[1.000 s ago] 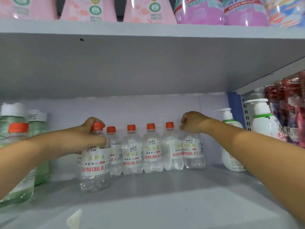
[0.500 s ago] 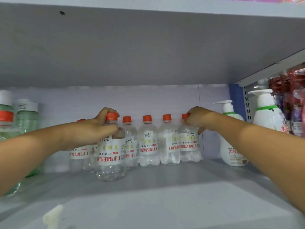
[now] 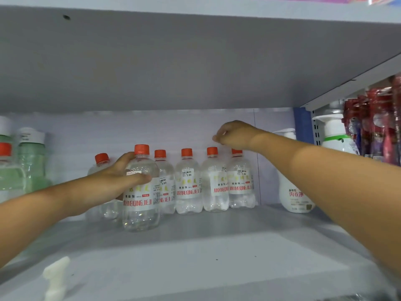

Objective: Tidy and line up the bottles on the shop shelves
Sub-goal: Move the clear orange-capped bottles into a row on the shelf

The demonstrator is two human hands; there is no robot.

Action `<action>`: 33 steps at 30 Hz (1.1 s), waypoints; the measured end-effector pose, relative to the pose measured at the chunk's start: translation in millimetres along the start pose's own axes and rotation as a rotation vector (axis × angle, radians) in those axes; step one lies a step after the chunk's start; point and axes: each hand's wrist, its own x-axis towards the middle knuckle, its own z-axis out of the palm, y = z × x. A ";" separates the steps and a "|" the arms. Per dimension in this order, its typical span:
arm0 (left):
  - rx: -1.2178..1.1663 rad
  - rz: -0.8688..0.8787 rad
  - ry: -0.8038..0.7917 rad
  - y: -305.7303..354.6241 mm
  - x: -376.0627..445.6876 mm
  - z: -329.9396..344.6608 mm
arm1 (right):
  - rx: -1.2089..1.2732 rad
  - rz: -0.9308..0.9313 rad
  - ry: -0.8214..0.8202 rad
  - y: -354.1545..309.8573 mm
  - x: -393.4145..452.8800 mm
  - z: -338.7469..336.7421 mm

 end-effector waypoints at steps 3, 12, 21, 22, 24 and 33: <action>0.010 0.013 -0.019 -0.2 -0.8 -1.8 | -0.089 0.016 -0.192 -16.0 7.7 3.8; -0.046 0.064 -0.025 -11.5 7.5 -3.2 | 0.020 0.031 -0.086 -2.1 22.5 31.1; -0.035 0.076 -0.039 -15.4 10.6 -4.3 | 0.099 0.011 -0.097 0.7 21.8 33.4; -0.034 0.074 -0.040 -15.9 11.6 -4.6 | 0.114 0.005 -0.090 2.3 22.2 34.1; -0.030 0.067 -0.044 -16.1 12.4 -4.5 | 0.144 -0.001 -0.078 5.8 24.7 36.8; -0.062 0.071 -0.028 -17.8 12.5 -4.8 | -0.105 -0.081 -0.244 8.1 25.6 25.3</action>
